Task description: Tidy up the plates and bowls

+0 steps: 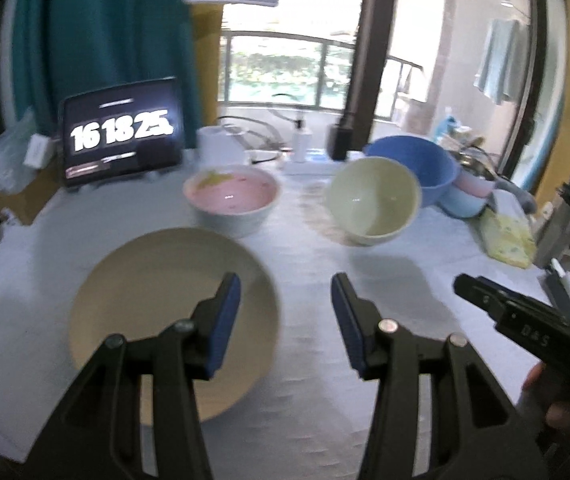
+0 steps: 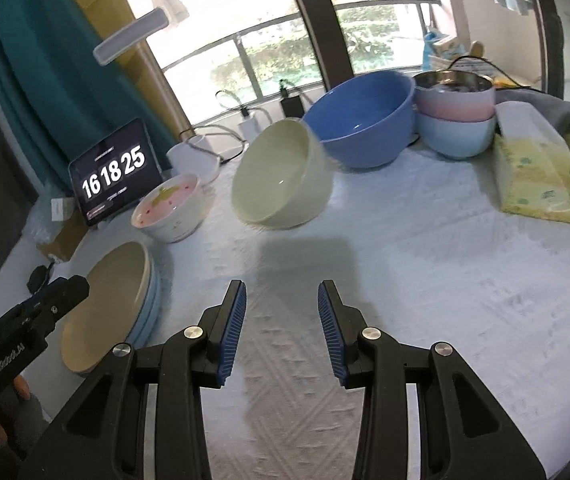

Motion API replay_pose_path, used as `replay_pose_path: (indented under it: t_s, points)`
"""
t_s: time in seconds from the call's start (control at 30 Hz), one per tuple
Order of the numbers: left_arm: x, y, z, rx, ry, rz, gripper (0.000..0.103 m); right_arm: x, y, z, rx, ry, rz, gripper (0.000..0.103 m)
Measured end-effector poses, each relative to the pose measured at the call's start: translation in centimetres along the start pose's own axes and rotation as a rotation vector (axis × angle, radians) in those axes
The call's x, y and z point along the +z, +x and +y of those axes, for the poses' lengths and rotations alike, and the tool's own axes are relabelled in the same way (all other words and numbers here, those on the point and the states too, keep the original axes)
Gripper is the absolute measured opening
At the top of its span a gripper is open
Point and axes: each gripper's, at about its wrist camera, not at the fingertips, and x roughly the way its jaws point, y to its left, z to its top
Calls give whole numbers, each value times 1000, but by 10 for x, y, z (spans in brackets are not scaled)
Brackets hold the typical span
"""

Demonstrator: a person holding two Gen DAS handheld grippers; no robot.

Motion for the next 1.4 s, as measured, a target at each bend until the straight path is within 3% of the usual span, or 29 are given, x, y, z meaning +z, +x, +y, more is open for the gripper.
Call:
replay_pose_path:
  t_s: [0.3, 0.67, 1.2, 1.4]
  points:
    - [16, 20, -57, -123, 86, 17, 49, 23, -12, -31, -42, 14, -51, 39]
    - [29, 53, -105, -227, 93, 21, 49, 51, -5, -63, -80, 25, -70, 39]
    - [41, 127, -121, -306, 55, 111, 49, 107, 52, -87, -96, 32, -61, 39]
    - [46, 138, -132, -325, 82, 92, 49, 125, 73, -93, -109, 41, -58, 39]
